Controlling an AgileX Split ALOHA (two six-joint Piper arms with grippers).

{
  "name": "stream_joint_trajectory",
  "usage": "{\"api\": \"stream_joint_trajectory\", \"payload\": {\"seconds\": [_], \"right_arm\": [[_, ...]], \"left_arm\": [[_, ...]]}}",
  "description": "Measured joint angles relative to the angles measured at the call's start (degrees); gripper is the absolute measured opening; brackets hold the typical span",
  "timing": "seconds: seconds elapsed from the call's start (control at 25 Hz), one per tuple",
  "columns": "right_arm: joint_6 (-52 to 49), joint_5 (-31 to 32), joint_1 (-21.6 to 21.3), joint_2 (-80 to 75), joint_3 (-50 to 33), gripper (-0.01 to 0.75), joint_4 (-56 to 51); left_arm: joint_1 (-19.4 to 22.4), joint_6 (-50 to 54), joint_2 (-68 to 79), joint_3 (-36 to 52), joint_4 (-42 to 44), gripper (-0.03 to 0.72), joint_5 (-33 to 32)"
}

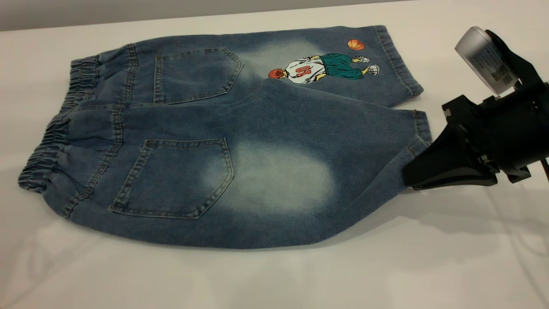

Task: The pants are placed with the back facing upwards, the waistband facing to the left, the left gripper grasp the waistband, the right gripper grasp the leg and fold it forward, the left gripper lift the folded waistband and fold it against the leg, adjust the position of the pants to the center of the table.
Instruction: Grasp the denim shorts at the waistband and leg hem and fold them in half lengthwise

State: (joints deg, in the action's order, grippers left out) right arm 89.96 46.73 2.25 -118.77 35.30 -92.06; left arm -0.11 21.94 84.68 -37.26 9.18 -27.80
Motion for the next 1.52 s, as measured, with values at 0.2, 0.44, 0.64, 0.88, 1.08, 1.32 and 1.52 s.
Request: {"api": "stream_joint_trajectory", "payload": {"seconds": [0.2,0.44,0.64,0.88,1.08,1.32,1.52], "right_arm": [[0.0,0.2,0.0,0.0,0.0,0.013,0.1],[0.0,0.5,0.0,0.0,0.0,0.012,0.2],[0.0,0.5,0.0,0.0,0.0,0.012,0.7],[0.0,0.7,0.0,0.0,0.0,0.012,0.6],[0.0,0.7,0.0,0.0,0.0,0.011,0.7],[0.0,0.7,0.0,0.0,0.0,0.011,0.7],[0.0,0.7,0.0,0.0,0.0,0.011,0.7]], "left_arm": [[0.0,0.0,6.4,-0.1,2.8,0.454,4.7],[2.0,-0.5,13.9,-0.1,4.7,0.454,8.9],[2.4,-0.8,17.8,-0.1,6.3,0.454,11.7],[2.4,-0.8,20.4,-2.0,9.4,0.454,14.7],[2.4,-0.8,24.0,-4.3,10.3,0.454,15.4],[2.3,-0.5,28.5,-4.7,9.7,0.454,17.3],[2.3,-0.4,30.0,-4.7,7.2,0.454,19.8]]}}
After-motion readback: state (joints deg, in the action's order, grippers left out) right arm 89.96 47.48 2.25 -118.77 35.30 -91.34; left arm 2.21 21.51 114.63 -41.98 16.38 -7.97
